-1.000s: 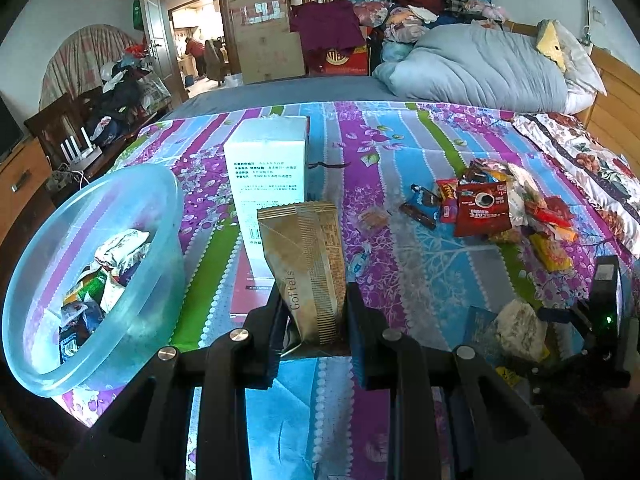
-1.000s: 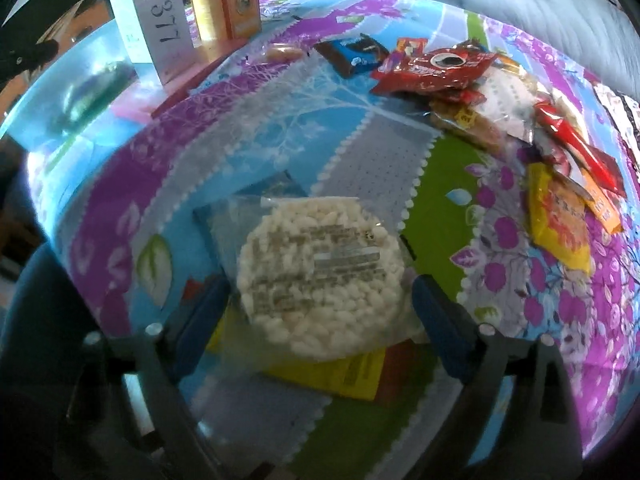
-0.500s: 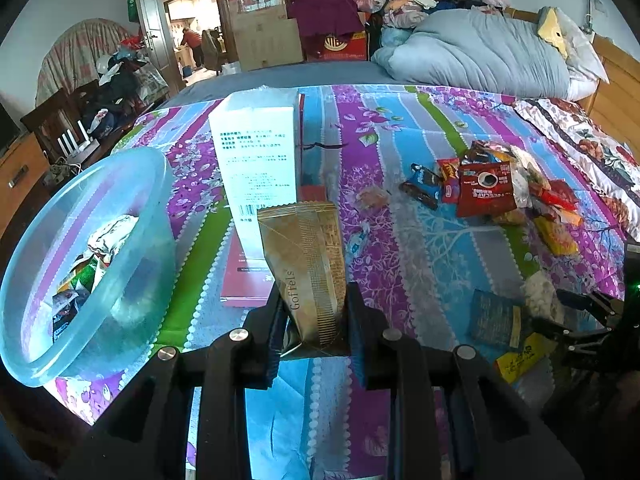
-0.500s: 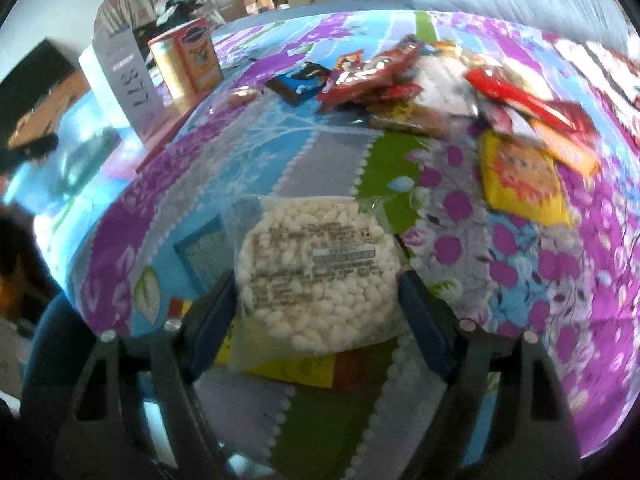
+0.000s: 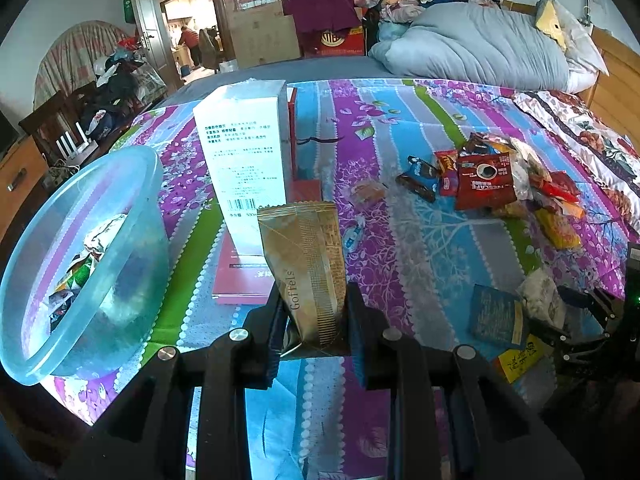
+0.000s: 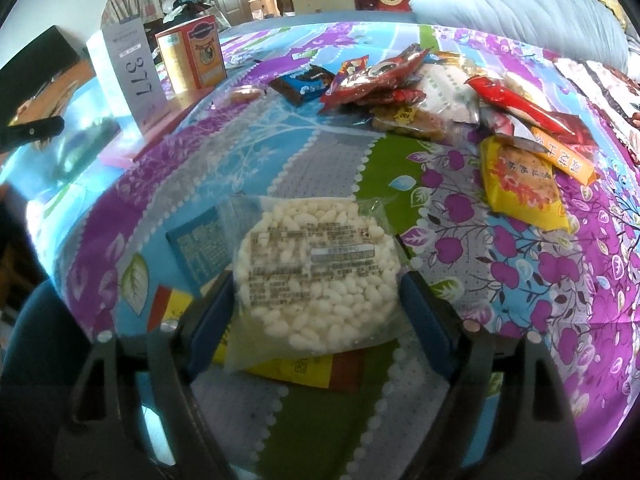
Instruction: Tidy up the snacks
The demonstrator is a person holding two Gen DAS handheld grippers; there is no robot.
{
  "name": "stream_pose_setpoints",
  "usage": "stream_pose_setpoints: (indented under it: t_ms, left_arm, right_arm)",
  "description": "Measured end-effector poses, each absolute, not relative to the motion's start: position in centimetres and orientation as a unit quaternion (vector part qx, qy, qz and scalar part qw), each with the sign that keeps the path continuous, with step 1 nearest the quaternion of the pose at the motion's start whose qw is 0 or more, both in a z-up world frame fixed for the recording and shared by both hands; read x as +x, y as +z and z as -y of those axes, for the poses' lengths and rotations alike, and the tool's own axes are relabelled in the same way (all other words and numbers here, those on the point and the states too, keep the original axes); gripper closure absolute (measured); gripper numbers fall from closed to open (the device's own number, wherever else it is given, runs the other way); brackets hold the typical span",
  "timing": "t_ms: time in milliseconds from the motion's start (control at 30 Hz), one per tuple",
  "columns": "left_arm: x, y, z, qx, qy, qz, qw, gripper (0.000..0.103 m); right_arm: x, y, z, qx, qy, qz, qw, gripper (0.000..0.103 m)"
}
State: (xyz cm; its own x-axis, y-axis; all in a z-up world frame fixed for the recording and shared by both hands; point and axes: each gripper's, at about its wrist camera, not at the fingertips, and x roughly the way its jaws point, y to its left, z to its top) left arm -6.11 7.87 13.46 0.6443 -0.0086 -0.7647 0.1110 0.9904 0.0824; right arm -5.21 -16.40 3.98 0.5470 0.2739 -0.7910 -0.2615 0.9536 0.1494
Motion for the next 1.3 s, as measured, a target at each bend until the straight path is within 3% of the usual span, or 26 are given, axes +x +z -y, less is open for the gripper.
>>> stream_pose_setpoints:
  t_ms: [1300]
  left_arm:
    - [-6.0,12.1,-7.4,0.060,-0.035,-0.434,0.898,0.074]
  right_arm:
    - [-5.0,3.6,16.2,0.003,0.149,-0.452,0.879,0.015]
